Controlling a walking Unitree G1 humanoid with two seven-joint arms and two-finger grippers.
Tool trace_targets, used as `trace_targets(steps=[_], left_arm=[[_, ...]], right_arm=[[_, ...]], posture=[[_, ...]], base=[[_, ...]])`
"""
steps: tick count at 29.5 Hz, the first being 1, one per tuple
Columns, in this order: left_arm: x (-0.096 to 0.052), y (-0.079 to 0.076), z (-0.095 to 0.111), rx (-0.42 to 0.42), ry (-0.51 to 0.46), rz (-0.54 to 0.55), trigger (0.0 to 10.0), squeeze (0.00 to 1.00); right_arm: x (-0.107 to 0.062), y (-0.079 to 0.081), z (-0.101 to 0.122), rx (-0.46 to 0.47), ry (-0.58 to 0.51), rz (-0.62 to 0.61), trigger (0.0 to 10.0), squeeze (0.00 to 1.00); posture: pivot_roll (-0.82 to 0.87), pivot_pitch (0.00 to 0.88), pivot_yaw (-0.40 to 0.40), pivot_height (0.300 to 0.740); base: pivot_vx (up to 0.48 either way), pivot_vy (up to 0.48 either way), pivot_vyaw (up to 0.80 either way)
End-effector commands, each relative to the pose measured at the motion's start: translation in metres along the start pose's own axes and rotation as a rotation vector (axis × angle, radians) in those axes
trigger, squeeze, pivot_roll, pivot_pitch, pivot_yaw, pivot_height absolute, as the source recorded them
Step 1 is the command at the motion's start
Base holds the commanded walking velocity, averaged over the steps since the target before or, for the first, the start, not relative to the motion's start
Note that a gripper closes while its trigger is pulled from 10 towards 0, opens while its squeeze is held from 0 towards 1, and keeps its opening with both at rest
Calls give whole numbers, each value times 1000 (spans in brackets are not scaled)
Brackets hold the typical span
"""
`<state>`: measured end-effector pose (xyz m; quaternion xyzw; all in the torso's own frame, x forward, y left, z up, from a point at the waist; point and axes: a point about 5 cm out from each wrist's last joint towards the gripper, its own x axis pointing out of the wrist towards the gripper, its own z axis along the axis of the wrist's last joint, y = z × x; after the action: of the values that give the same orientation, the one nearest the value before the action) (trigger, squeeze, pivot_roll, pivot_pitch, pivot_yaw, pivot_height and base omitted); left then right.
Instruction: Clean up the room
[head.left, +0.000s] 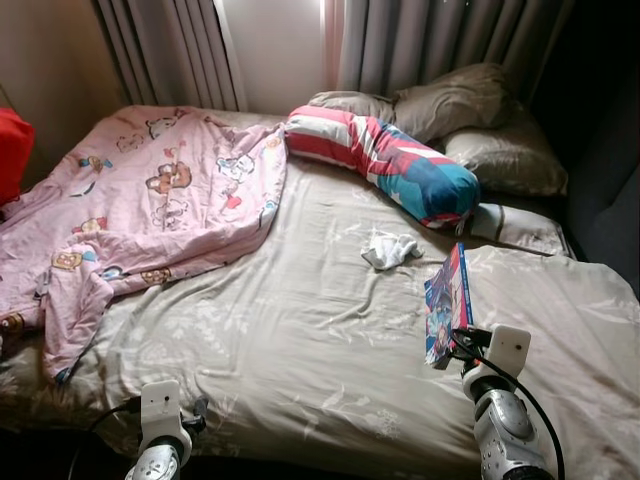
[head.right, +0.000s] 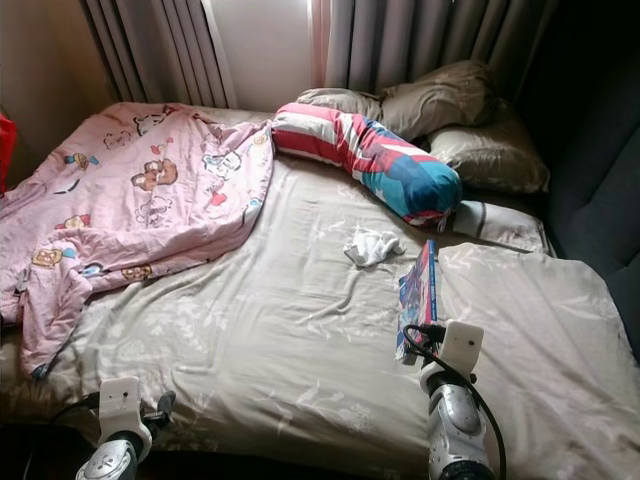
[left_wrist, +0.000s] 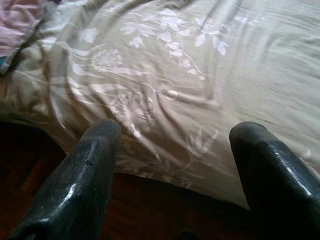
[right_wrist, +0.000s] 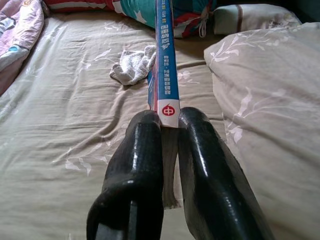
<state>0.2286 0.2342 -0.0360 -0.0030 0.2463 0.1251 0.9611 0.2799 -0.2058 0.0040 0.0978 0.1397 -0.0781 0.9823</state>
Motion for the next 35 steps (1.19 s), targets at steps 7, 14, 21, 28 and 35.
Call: trace_targets(steps=[7,14,21,28,35], left_arm=[[1,0,-1,3,16,-6,10000,0],[0,0,-1,2,16,-1,10000,0],[-1,2,-3,3,23,2,10000,0],[-1,2,-3,7,23,-1,10000,0],[-1,1,-4,15,24,-9,10000,0]], right_arm=[[3,-2,7,3,-25,-10,10000,0],[0,-5,1,12,-3,-25,10000,0],[-3,-8,-8,75,50,-39,10000,0],[-3,-4,-9,77,48,6,10000,0],[-6,4,-19,70,113,63,10000,0]], posture=[[21,34,-37,731],[24,35,-38,731],[25,41,-36,731],[19,46,-30,731],[20,61,-23,731]], base=[[263,0,0],[0,0,0],[0,0,0],[0,0,-272],[0,0,0]])
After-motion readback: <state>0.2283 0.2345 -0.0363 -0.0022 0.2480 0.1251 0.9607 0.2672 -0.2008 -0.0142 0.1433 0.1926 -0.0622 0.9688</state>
